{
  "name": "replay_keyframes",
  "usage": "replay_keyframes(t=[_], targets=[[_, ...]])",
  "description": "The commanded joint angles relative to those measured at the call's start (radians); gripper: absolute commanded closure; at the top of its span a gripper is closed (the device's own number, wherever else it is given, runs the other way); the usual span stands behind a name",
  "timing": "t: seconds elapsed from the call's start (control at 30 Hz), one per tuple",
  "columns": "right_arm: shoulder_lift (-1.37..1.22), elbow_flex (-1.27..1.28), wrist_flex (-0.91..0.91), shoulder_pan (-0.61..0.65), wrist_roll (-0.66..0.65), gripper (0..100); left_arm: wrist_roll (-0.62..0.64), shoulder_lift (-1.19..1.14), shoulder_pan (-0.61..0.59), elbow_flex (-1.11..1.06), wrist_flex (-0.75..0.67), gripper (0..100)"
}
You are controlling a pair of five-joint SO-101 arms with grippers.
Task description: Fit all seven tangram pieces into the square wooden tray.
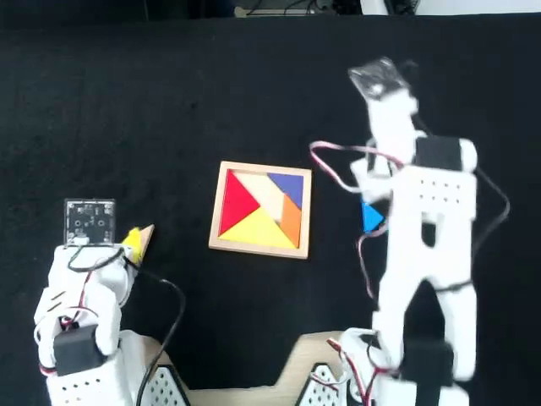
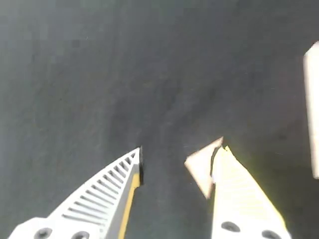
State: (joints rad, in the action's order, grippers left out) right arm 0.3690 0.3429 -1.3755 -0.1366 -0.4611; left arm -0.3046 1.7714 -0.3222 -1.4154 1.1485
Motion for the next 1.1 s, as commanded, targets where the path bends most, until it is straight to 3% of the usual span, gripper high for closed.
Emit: replay_keyframes(t=[0.0,0.23,0.37,0.47,0.63,0.8,1.07], targets=[[0.113,0.159,0.089,-0.025,-0.002,98.7,-0.002,-0.072,0.134,0.214,0.072,76],[0.165,0.404,0.282,0.003,0.029,98.7,-0.015,-0.474,0.283,0.478,0.147,76],[0.165,0.530,0.422,0.051,0.129,98.5,-0.178,-0.760,0.280,0.595,0.147,76],[0.165,0.595,0.493,0.066,0.137,98.5,-0.322,-0.924,0.196,0.650,0.130,77],[0.165,0.673,0.534,0.123,0.132,98.5,-0.489,-1.151,-0.073,0.628,-0.080,76],[0.165,0.688,0.580,0.157,0.132,98.4,-0.483,-1.332,-0.102,0.631,-0.089,76],[0.105,0.696,0.600,0.155,0.132,98.4,-0.224,-1.384,0.088,0.631,-0.094,76]])
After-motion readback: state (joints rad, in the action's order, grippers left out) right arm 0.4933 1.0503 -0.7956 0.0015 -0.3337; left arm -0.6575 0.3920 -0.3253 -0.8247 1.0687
